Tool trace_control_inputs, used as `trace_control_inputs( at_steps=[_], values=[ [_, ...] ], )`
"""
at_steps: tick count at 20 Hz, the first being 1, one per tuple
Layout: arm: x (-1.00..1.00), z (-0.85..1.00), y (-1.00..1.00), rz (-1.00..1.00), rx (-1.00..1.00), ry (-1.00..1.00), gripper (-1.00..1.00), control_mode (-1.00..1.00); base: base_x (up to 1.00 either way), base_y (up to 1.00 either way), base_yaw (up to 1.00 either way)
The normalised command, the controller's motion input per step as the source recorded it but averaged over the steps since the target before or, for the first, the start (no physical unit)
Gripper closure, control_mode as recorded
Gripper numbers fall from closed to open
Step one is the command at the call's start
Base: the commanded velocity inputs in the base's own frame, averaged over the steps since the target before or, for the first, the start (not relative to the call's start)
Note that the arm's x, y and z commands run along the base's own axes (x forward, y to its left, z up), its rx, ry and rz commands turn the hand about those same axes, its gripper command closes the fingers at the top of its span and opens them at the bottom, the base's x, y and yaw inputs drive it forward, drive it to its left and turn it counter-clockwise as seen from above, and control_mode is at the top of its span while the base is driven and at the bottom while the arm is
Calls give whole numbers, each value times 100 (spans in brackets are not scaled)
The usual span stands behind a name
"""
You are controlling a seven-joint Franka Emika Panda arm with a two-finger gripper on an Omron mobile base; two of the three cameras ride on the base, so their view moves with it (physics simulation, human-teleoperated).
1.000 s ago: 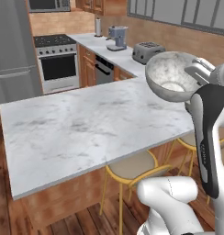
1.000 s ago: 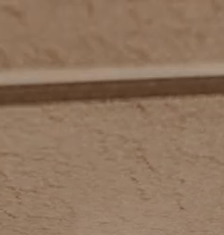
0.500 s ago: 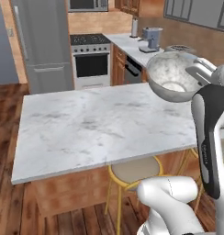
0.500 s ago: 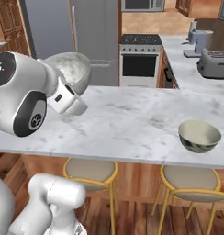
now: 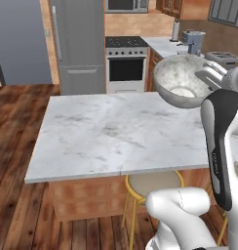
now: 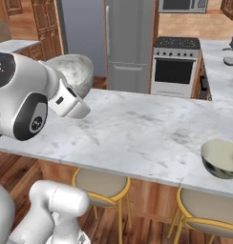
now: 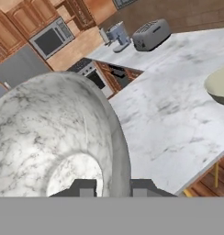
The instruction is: Pick up the bowls from the cabinet and place each bowl in front of a stool on the dining counter.
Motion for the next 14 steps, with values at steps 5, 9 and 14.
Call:
trace_control_inputs(
  at_steps=[5,9,14],
  values=[
    [0,0,0,0,0,0,100,100,55,-13,33],
    [0,0,0,0,0,0,100,100,21,-1,8],
    [0,0,0,0,0,0,100,100,0,-1,2]
  ],
)
